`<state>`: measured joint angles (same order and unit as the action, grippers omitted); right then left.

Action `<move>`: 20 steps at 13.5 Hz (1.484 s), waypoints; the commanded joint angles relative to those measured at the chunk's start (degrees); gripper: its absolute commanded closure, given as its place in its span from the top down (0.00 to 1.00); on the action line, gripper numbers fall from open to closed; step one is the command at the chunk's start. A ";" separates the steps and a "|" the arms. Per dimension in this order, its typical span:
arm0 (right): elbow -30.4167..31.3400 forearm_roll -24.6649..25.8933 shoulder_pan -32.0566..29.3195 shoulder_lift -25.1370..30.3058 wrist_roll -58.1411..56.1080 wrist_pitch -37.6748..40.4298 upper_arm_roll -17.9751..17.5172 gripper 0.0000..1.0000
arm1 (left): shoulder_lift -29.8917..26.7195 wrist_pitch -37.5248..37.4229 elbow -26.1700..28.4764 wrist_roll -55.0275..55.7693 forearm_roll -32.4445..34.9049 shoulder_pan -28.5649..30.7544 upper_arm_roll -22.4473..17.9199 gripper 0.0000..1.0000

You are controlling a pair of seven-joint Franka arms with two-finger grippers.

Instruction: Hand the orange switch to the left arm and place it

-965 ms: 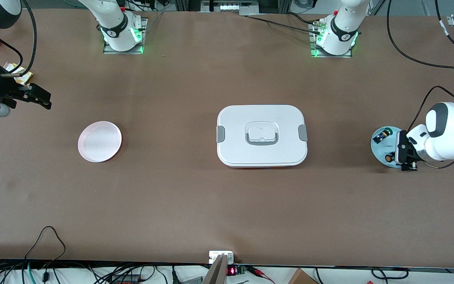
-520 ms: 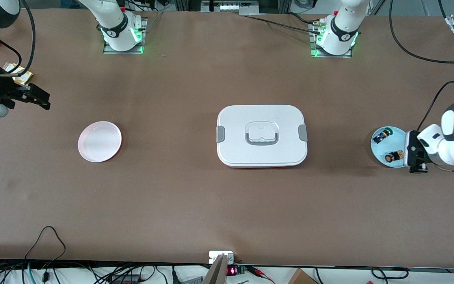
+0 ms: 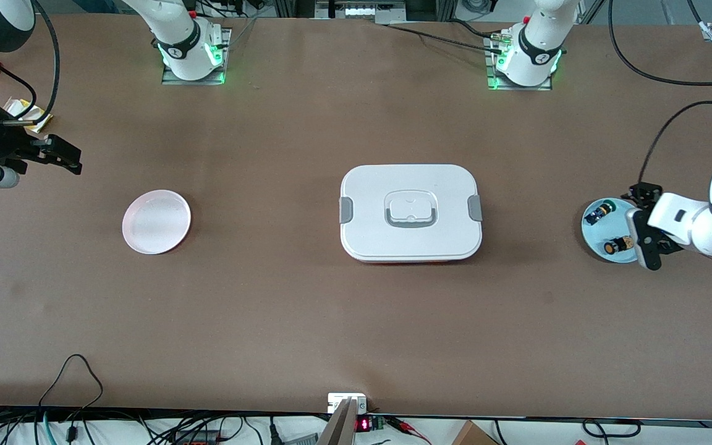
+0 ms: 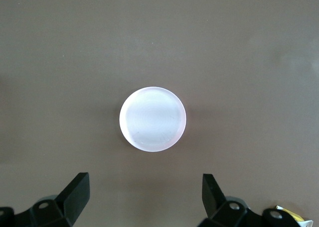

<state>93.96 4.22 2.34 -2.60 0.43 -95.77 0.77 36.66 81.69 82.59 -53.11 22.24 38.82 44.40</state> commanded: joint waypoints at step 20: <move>-2.11 -1.06 -0.49 -0.21 -1.13 0.94 -0.16 1.00 | -23.12 -8.30 -5.86 51.44 -12.03 -10.21 -2.85 1.00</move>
<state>93.06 4.22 2.33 -2.58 0.22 -95.77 0.78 16.56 72.98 75.10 -1.35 12.97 34.04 49.64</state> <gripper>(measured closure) 0.000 0.000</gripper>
